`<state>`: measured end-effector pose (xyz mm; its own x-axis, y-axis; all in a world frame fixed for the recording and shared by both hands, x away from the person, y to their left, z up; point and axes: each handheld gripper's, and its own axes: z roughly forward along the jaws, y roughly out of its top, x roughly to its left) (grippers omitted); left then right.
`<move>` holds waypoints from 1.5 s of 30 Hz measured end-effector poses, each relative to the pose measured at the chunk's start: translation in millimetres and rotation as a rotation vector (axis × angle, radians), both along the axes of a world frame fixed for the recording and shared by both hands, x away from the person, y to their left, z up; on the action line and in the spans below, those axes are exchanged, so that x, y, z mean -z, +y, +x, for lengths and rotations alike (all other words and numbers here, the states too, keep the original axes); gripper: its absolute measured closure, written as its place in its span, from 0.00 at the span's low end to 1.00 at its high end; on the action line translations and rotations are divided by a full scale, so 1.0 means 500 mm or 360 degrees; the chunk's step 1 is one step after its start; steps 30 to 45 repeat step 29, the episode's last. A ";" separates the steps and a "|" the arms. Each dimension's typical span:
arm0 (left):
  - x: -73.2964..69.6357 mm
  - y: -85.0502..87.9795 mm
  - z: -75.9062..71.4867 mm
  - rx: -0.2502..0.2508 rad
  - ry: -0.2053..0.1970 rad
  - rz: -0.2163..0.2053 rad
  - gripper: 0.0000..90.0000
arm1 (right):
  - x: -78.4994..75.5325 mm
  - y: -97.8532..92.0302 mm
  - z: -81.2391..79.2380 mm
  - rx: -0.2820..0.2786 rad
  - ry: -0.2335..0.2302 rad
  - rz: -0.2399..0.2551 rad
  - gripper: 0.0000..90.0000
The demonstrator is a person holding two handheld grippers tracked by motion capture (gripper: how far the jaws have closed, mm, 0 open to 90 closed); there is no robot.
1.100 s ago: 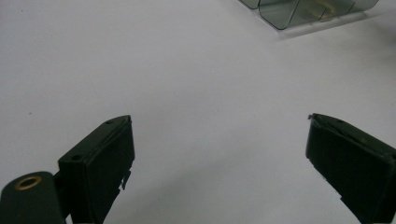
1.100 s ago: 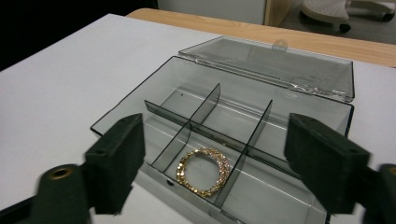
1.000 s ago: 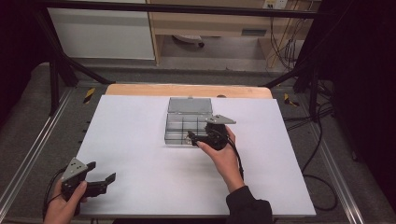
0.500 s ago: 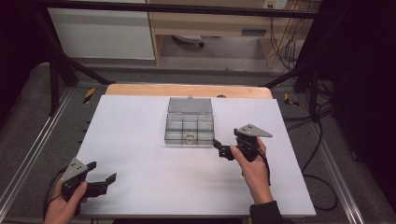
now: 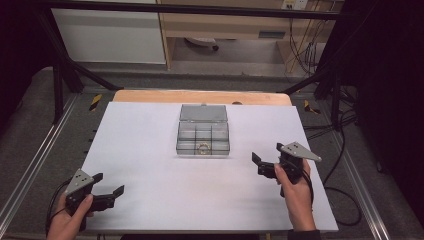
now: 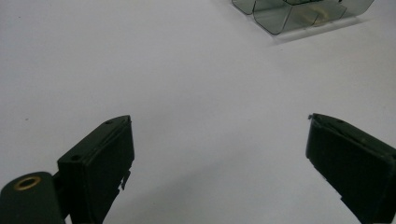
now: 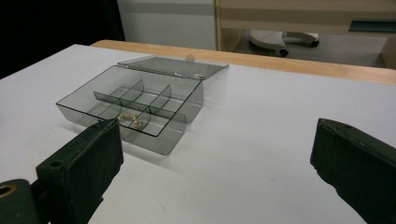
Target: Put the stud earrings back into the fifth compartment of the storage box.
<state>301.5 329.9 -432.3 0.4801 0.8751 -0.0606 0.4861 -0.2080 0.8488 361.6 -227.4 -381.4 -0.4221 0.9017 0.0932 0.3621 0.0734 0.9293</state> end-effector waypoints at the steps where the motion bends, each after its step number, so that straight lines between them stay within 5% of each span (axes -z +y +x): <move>1: 0.000 0.000 0.000 0.0000 0.0000 -0.0001 0.09 | 0.000 -0.004 -0.003 0.0007 -0.0009 -0.0004 0.03; 19: 0.000 0.000 -0.001 -0.0003 -0.0004 -0.0002 0.09 | 0.047 -0.076 -0.049 0.0095 -0.0010 -0.0012 0.04; 29: 0.000 -0.002 0.001 0.0003 -0.0003 0.0008 0.09 | 0.094 -0.074 -0.030 0.0150 0.0119 -0.0064 0.05; 45: 0.000 -0.002 0.001 0.0003 -0.0003 0.0008 0.09 | 0.094 -0.074 -0.030 0.0150 0.0119 -0.0064 0.05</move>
